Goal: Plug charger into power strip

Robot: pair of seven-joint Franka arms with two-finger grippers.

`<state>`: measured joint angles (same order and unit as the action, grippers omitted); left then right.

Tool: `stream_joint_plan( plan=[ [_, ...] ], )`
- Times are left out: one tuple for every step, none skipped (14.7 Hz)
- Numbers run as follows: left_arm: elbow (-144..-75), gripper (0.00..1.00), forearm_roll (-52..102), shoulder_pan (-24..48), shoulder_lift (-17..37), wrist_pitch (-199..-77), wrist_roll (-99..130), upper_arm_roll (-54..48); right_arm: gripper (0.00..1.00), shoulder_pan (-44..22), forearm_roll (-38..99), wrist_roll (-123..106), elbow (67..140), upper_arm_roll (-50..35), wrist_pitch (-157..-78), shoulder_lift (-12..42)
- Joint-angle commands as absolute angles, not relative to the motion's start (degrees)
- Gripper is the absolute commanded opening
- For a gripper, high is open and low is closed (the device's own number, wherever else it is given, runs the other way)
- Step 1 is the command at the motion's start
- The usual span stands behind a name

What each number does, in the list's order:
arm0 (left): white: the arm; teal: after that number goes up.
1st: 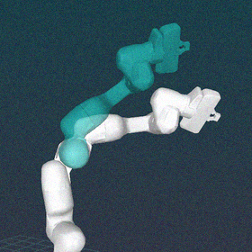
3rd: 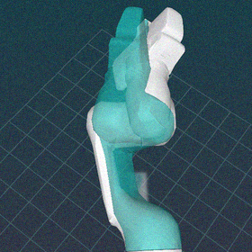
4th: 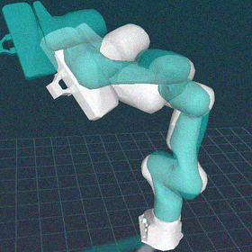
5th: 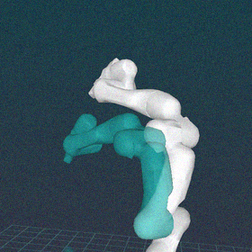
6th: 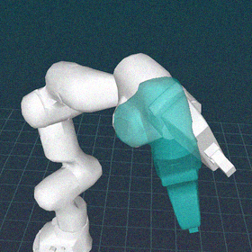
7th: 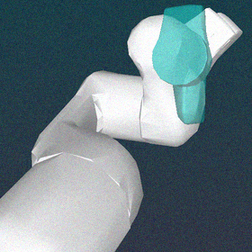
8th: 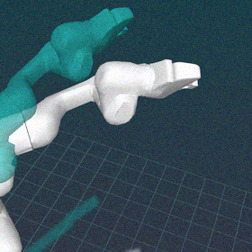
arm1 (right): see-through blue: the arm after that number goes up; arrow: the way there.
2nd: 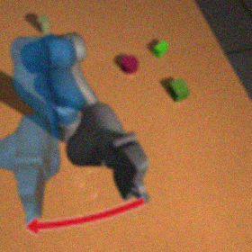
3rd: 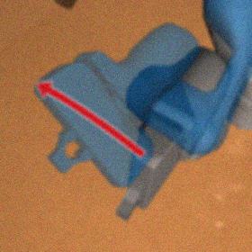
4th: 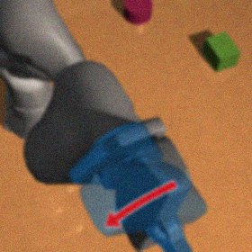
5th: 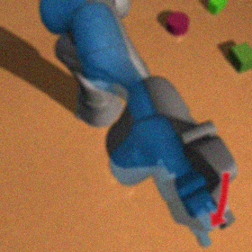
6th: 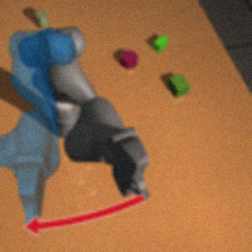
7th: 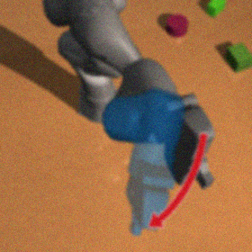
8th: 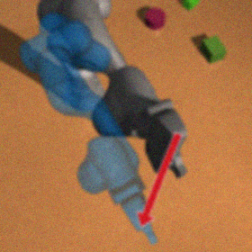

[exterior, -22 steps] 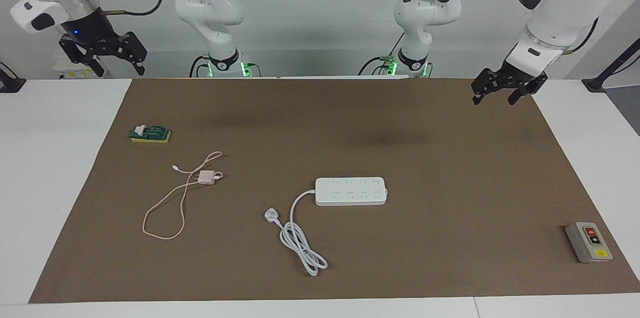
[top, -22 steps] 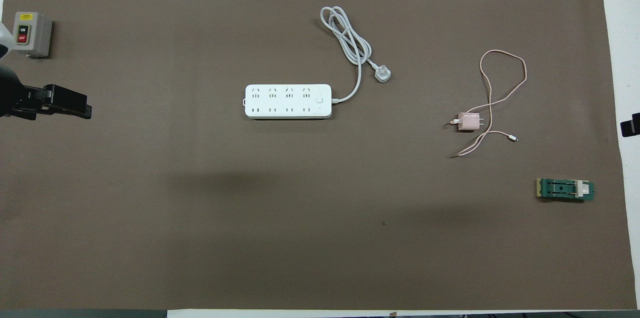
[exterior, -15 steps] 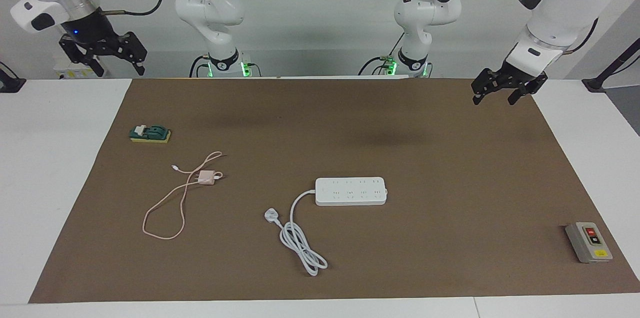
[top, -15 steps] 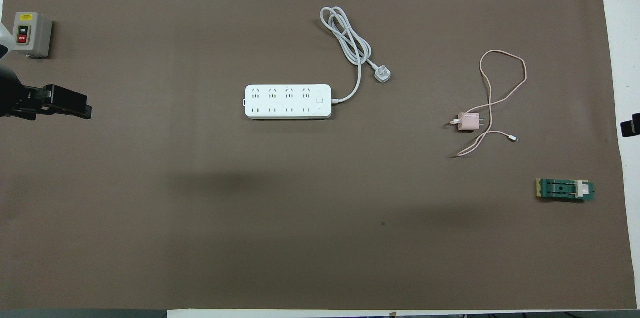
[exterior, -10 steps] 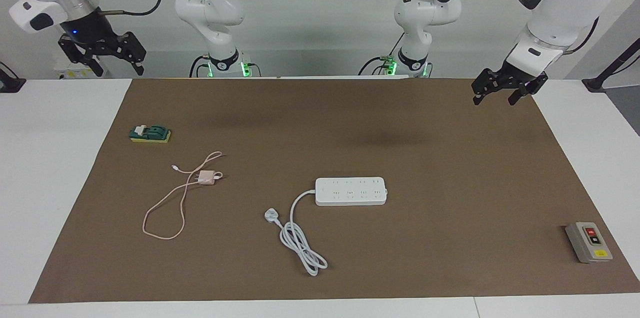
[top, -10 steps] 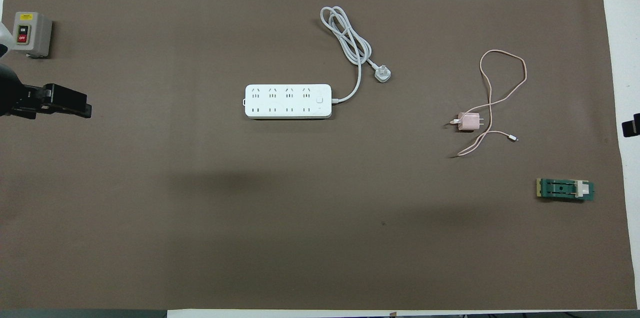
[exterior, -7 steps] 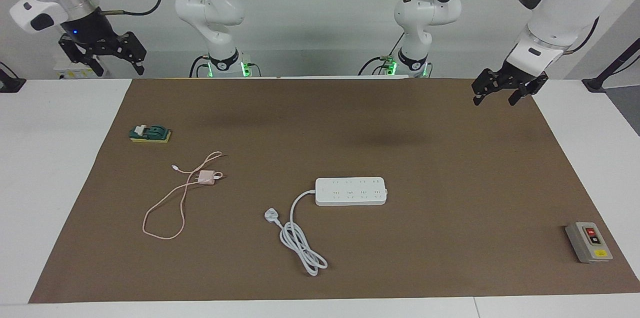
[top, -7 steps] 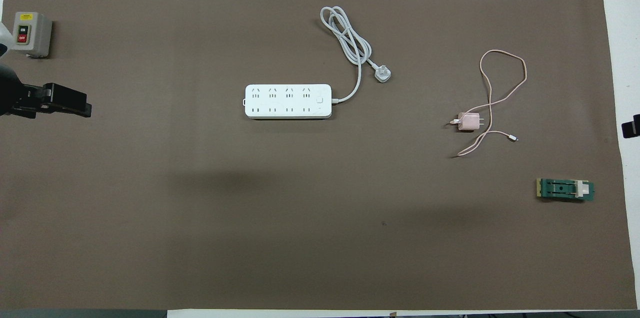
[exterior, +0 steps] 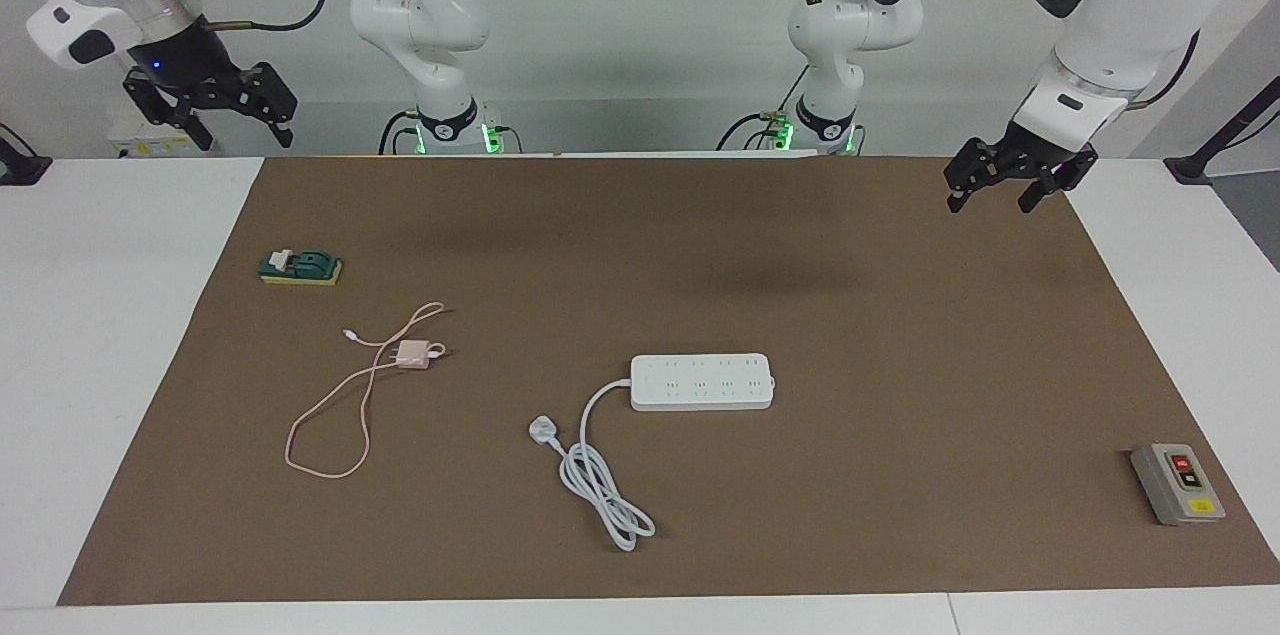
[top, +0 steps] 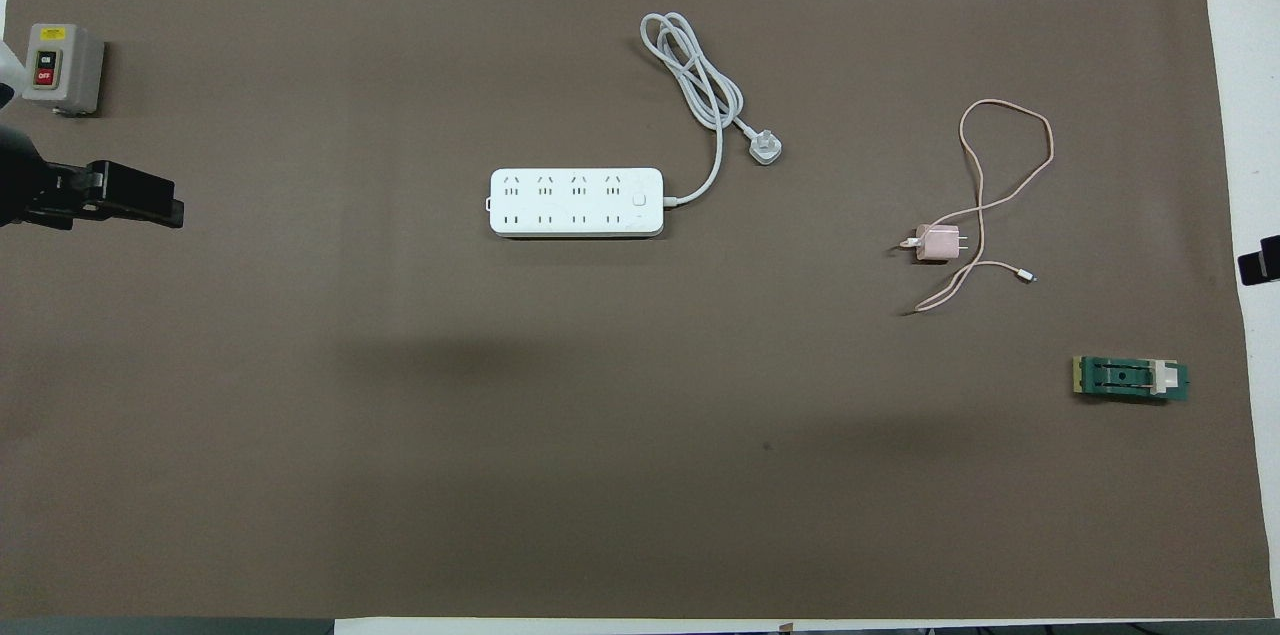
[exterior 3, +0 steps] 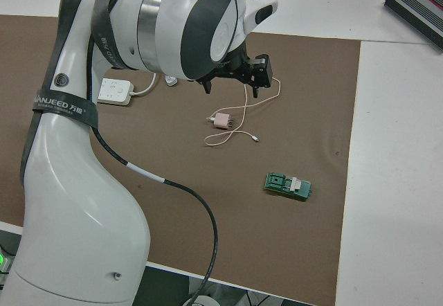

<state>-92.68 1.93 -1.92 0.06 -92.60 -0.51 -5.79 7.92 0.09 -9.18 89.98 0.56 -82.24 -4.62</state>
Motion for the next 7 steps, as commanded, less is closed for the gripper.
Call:
stream_joint_plan(
  plan=[
    [-94.7,1.00,1.4,-1.6,-1.4,-94.2,-0.6,-5.7,1.00,8.6,-0.7,-8.3,91.3,0.2,-82.4,-5.8],
    [-94.7,1.00,1.3,-1.6,-1.4,-94.6,-0.6,-5.7,1.00,8.6,-0.6,-5.3,91.4,0.2,-82.4,-5.8],
    [-94.7,1.00,1.3,-1.5,-1.4,-94.4,-1.1,-5.7,1.00,8.4,-0.7,-0.1,91.9,0.2,-82.4,-5.9],
    [-94.7,1.00,1.4,-1.2,-1.4,-94.2,-1.1,-5.7,1.00,8.1,-0.6,3.5,92.1,0.2,-82.4,-6.1],
    [-94.7,1.00,1.4,-1.3,-1.5,-93.6,-1.1,-5.7,1.00,8.0,-0.6,6.4,92.6,0.2,-82.5,-6.2],
    [-94.7,1.00,1.4,-1.6,-1.6,-93.7,-0.3,-5.7,1.00,8.0,-0.6,10.0,93.6,0.2,-82.9,-6.3],
    [-94.7,1.00,1.4,-1.8,-1.6,-94.6,-0.3,-5.7,1.00,8.3,-0.6,13.6,94.4,0.1,-83.0,-6.5]
  ],
)
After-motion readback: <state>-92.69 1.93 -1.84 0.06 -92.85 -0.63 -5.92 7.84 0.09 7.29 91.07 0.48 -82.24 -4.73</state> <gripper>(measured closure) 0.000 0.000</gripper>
